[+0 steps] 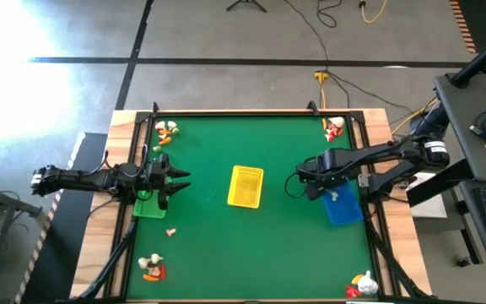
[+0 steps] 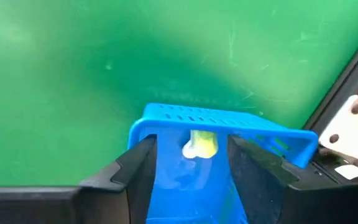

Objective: Sort produce into baskets
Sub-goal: Put the red mushroom into the blue bin

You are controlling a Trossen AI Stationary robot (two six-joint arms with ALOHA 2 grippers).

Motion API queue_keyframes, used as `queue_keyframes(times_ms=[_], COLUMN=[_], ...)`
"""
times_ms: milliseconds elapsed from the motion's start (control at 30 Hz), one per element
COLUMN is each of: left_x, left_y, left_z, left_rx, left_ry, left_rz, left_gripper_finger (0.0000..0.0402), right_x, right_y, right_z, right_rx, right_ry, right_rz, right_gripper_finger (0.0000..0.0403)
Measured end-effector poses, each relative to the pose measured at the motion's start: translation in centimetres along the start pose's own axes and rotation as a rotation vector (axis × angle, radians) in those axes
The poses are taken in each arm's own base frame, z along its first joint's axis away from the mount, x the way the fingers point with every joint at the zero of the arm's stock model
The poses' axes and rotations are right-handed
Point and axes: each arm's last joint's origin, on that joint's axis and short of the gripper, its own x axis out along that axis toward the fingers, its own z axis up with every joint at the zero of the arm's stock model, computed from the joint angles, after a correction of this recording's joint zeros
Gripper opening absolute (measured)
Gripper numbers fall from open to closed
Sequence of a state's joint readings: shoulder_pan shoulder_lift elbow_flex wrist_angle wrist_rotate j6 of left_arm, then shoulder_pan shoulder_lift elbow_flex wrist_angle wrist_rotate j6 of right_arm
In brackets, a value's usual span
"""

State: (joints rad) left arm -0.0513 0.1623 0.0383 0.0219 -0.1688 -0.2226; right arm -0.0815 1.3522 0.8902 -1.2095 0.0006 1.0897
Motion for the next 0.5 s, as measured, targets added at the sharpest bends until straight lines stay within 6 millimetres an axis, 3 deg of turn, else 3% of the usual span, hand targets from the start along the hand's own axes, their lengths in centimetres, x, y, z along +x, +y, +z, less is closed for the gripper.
queue_keyframes(times_ms=[300,500], left_x=[0.0,0.0], left_y=[0.0,0.0], left_z=[0.0,0.0], left_rx=[0.000,0.000], left_ry=[0.000,0.000], left_rz=[0.000,0.000], left_gripper_finger=[0.0158,0.0158], right_x=[-5.1,-6.7], right_y=[0.4,-2.2], right_z=[2.5,6.5], right_rx=[0.196,0.370], right_ry=[-0.152,-0.241], right_rz=[0.101,0.109], right_gripper_finger=[0.0177,0.0173])
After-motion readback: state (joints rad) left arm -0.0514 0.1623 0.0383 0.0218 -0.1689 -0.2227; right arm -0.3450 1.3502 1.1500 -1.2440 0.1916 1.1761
